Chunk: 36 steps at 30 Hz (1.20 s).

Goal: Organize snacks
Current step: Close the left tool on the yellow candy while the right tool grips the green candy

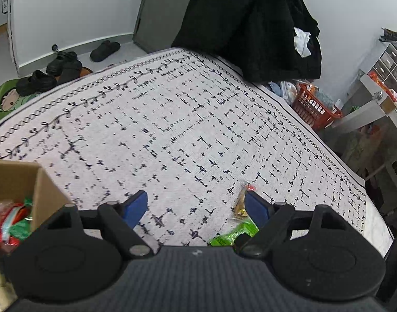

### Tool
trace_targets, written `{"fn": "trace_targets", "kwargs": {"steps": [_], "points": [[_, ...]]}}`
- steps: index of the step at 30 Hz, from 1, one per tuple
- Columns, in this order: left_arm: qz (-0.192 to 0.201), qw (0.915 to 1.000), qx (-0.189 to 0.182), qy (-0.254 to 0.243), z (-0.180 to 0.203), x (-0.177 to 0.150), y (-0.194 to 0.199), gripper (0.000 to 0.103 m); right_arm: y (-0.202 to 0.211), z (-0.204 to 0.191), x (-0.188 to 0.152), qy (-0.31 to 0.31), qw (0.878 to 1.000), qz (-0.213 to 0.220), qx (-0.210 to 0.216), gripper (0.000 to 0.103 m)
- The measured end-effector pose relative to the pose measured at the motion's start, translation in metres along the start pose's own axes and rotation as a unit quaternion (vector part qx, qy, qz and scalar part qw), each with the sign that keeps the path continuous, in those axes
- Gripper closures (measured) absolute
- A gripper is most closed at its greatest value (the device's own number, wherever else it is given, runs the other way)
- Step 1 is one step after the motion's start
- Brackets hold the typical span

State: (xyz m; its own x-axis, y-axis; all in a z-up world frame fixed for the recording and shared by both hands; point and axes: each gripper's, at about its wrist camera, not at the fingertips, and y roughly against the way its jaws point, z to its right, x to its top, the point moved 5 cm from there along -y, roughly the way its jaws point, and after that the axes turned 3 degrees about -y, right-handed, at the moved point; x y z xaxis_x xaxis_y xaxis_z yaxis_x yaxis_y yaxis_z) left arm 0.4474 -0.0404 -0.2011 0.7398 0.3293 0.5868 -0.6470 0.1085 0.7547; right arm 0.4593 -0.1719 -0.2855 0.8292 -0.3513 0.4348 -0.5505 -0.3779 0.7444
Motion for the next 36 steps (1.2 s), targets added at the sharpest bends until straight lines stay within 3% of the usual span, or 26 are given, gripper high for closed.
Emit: {"fn": "trace_targets", "kwargs": {"steps": [5, 11, 19, 24, 28, 32, 36], "points": [[-0.009, 0.9999, -0.008, -0.01, 0.011, 0.0, -0.022, 0.024, 0.006, 0.008, 0.009, 0.001, 0.999, 0.025, -0.021, 0.079], [-0.024, 0.9992, -0.024, -0.021, 0.028, -0.003, -0.051, 0.034, 0.012, 0.024, 0.019, -0.005, 0.998, 0.044, -0.035, 0.079], [-0.045, 0.9976, -0.044, -0.029, 0.051, -0.01, -0.082, 0.055, 0.013, 0.036, 0.028, -0.024, 0.998, 0.053, -0.036, 0.078], [-0.043, 0.9976, -0.04, -0.038, 0.059, -0.012, -0.095, 0.058, 0.012, 0.041, 0.031, -0.03, 0.997, 0.061, -0.04, 0.074], [-0.046, 0.9974, -0.032, -0.045, 0.061, -0.011, -0.099, 0.086, 0.009, 0.037, 0.031, -0.02, 0.997, 0.064, -0.044, 0.068], [-0.046, 0.9975, -0.031, -0.043, 0.058, -0.01, -0.097, 0.086, 0.004, 0.031, 0.032, -0.009, 0.997, 0.067, -0.047, 0.058], [-0.042, 0.9983, -0.027, -0.031, 0.049, -0.005, -0.088, 0.086, 0.001, 0.027, 0.033, 0.003, 0.996, 0.073, -0.055, 0.056]]}}
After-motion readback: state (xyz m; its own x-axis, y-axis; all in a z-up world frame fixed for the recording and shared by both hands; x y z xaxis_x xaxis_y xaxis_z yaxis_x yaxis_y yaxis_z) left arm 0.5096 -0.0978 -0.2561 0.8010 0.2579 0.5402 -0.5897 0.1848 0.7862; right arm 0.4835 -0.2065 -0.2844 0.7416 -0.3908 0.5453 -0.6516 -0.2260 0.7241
